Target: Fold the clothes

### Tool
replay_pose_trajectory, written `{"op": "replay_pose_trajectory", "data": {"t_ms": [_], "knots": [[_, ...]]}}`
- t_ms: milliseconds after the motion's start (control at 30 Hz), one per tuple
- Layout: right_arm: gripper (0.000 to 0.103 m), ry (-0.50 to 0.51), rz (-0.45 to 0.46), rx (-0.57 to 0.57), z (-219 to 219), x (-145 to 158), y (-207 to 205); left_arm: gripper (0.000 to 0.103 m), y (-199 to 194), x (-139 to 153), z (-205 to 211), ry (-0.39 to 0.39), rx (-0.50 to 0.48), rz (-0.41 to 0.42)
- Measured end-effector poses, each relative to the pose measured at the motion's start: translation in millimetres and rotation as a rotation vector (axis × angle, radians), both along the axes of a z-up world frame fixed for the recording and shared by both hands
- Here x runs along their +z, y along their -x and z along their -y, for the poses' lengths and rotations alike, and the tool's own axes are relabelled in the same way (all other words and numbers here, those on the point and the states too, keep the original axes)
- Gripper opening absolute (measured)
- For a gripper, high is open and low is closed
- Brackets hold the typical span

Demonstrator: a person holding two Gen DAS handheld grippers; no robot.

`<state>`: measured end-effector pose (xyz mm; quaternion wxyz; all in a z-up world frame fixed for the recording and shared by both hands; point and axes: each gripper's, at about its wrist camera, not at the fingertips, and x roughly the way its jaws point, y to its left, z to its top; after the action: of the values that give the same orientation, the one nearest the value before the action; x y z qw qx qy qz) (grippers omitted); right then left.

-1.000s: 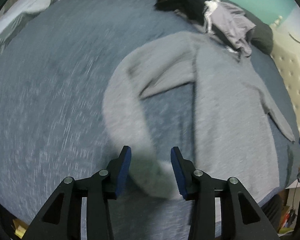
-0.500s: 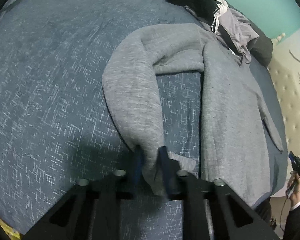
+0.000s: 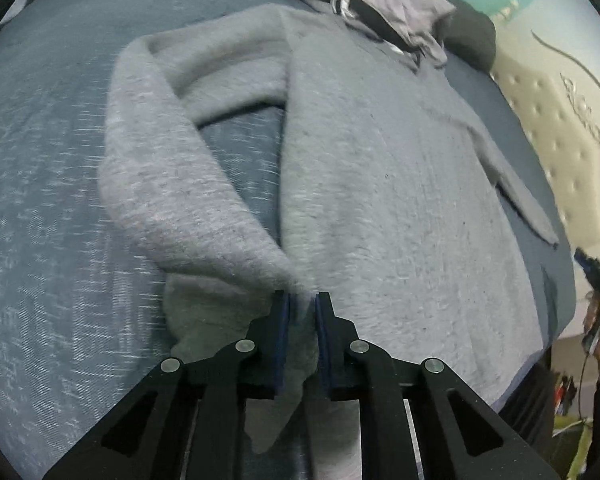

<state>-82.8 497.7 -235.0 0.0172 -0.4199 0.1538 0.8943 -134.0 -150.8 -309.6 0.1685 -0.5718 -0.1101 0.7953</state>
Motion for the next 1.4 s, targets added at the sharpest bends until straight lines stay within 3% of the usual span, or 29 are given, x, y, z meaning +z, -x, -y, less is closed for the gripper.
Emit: {"op": "replay_pose_trajectory", "data": {"t_ms": [167, 300, 433, 633, 800, 867, 1000, 1167, 1400], "knots": [[0.024, 0.01, -0.009, -0.009, -6, 4, 1, 0.043, -9, 34, 24, -0.054, 0.036, -0.069], [0.024, 0.035, -0.001, -0.026, -7, -1, 2, 0.043, -18, 47, 55, -0.027, 0.09, -0.094], [0.024, 0.053, 0.008, -0.036, -4, -5, 1, 0.043, -25, 22, 72, -0.003, 0.117, -0.014], [0.024, 0.024, 0.001, -0.005, 3, 2, -1, 0.049, -23, -14, 59, -0.014, 0.11, 0.065], [0.024, 0.024, -0.004, -0.017, -3, 6, -3, 0.045, -14, -25, 51, -0.06, 0.102, 0.065], [0.024, 0.028, -0.001, -0.024, -7, 4, -5, 0.025, -13, -28, 49, -0.069, 0.092, 0.066], [0.024, 0.035, 0.004, -0.032, -11, 0, -6, 0.02, -12, -21, 50, -0.037, 0.074, 0.046], [0.024, 0.048, 0.01, -0.031, -9, -6, -6, 0.018, -13, 17, 72, 0.032, 0.075, -0.033], [0.024, 0.047, 0.007, -0.013, 0, -8, -2, 0.018, -21, 79, 159, 0.117, 0.181, -0.106]]}}
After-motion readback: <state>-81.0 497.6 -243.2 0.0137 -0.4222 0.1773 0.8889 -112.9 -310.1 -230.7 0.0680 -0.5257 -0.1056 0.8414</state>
